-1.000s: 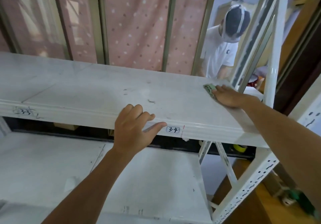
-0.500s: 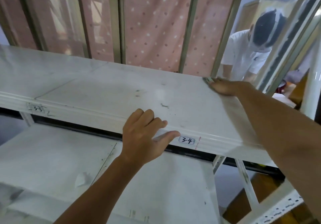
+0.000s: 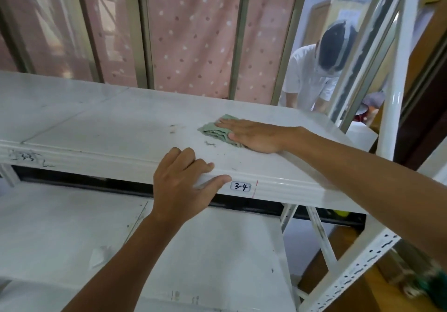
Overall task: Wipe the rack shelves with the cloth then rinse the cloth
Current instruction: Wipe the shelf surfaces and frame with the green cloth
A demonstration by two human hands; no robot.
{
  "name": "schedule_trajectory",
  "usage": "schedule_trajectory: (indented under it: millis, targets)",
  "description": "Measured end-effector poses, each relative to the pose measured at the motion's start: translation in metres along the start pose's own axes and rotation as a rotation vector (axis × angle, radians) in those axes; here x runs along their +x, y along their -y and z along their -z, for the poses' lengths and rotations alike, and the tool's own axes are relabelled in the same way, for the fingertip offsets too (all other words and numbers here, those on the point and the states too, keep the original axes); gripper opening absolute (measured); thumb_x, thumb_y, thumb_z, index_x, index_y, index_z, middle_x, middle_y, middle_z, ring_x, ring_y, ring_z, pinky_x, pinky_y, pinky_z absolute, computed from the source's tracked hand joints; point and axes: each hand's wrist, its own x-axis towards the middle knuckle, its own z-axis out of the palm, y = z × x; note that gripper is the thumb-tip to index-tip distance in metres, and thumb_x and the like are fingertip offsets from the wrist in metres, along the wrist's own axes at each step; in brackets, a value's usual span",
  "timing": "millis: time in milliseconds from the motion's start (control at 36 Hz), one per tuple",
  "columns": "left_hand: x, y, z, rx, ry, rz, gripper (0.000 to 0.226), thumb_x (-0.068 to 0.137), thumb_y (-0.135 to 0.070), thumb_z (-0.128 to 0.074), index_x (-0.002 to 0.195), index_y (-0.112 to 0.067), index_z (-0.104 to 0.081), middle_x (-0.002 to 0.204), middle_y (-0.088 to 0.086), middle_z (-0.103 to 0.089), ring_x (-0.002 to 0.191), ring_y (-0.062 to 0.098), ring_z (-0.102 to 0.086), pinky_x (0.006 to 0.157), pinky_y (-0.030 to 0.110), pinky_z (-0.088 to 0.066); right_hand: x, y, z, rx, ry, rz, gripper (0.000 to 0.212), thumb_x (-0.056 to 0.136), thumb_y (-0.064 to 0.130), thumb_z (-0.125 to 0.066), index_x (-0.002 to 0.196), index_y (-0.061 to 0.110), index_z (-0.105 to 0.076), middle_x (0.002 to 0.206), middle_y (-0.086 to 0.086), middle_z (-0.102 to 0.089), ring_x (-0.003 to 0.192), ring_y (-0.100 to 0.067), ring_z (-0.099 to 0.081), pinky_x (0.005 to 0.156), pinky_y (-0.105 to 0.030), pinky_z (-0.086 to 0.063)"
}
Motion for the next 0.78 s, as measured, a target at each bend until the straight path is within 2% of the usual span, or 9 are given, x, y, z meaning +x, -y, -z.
schedule_trajectory:
  millis: [139,250,306,389,500,556,667,722,778]
  targets:
    - [0.001,0.0,-0.001,-0.006,-0.009,0.017,0.047,0.08,-0.049,-0.086,0.065,-0.007,-0.071,0.063,0.004,-0.05,0.06,0.021,-0.041,0.056,0.028,-0.039,-0.019,-0.063,0.008,0.069,-0.094,-0.292,0.057,0.107,0.047,-0.02,0.158,0.026,-0.009,0.165,0.007,-0.004,0.15,-0.01,0.0,0.118,-0.027,0.0]
    - [-0.001,0.0,-0.001,-0.027,-0.007,0.04,0.047,0.08,-0.049,-0.086,0.067,-0.006,-0.071,0.064,0.004,-0.049,0.06,0.022,-0.043,0.054,0.031,-0.04,-0.03,-0.114,0.018,0.095,-0.138,-0.471,0.048,0.109,0.033,-0.025,0.152,0.011,-0.03,0.157,-0.011,-0.032,0.142,-0.027,-0.03,0.116,-0.035,-0.02]
    - [-0.001,0.0,-0.001,-0.031,-0.01,0.035,0.047,0.08,-0.049,-0.086,0.067,-0.006,-0.072,0.064,0.004,-0.049,0.06,0.022,-0.043,0.054,0.031,-0.04,-0.031,-0.133,0.021,0.108,-0.165,-0.535,0.046,0.109,0.03,-0.025,0.148,0.008,-0.036,0.151,-0.016,-0.038,0.136,-0.031,-0.037,0.114,-0.037,-0.023]
    - [-0.001,0.0,-0.002,-0.027,-0.008,0.038,0.048,0.08,-0.05,-0.086,0.067,-0.007,-0.072,0.064,0.004,-0.049,0.059,0.022,-0.042,0.054,0.032,-0.04,-0.02,-0.166,0.02,0.076,-0.178,-0.645,0.054,0.106,0.041,-0.022,0.15,0.011,-0.033,0.154,-0.012,-0.035,0.14,-0.031,-0.031,0.117,-0.044,-0.02]
    - [-0.002,0.002,-0.003,-0.031,0.008,0.034,0.047,0.079,-0.051,-0.086,0.067,-0.007,-0.072,0.063,0.004,-0.05,0.057,0.023,-0.043,0.053,0.032,-0.04,0.026,-0.244,0.018,0.035,-0.132,-0.748,0.086,0.082,0.071,-0.01,0.155,0.026,-0.02,0.162,-0.008,-0.02,0.148,-0.03,-0.019,0.119,-0.053,-0.013]
    - [-0.002,0.004,-0.003,-0.029,0.007,0.019,0.048,0.078,-0.052,-0.086,0.066,-0.008,-0.072,0.063,0.003,-0.05,0.056,0.022,-0.043,0.053,0.032,-0.04,0.039,-0.219,0.023,0.04,-0.103,-0.765,0.08,0.088,0.072,-0.012,0.156,0.031,-0.013,0.165,-0.003,-0.011,0.15,-0.028,-0.012,0.12,-0.052,-0.006]
    - [0.0,0.006,-0.003,-0.027,-0.003,0.01,0.049,0.079,-0.052,-0.085,0.065,-0.007,-0.071,0.062,0.004,-0.05,0.056,0.023,-0.042,0.053,0.03,-0.037,0.078,-0.139,0.036,0.034,-0.073,-0.611,0.072,0.098,0.062,-0.019,0.158,0.025,-0.007,0.165,-0.002,-0.005,0.151,-0.024,-0.006,0.121,-0.047,-0.001]
    - [-0.001,0.005,-0.003,-0.022,-0.008,0.001,0.048,0.079,-0.051,-0.086,0.065,-0.007,-0.072,0.062,0.004,-0.05,0.055,0.023,-0.042,0.054,0.03,-0.037,0.098,-0.111,0.039,0.015,-0.042,-0.541,0.077,0.094,0.068,-0.018,0.158,0.028,-0.004,0.165,0.003,-0.002,0.152,-0.021,-0.005,0.121,-0.047,-0.001]
    - [-0.002,0.004,-0.002,-0.02,-0.005,0.001,0.048,0.079,-0.051,-0.086,0.065,-0.007,-0.072,0.061,0.004,-0.05,0.055,0.023,-0.042,0.053,0.031,-0.037,0.111,-0.079,0.039,0.032,-0.057,-0.435,0.091,0.082,0.085,-0.015,0.157,0.034,-0.005,0.165,0.006,-0.005,0.151,-0.019,-0.007,0.121,-0.049,-0.003]
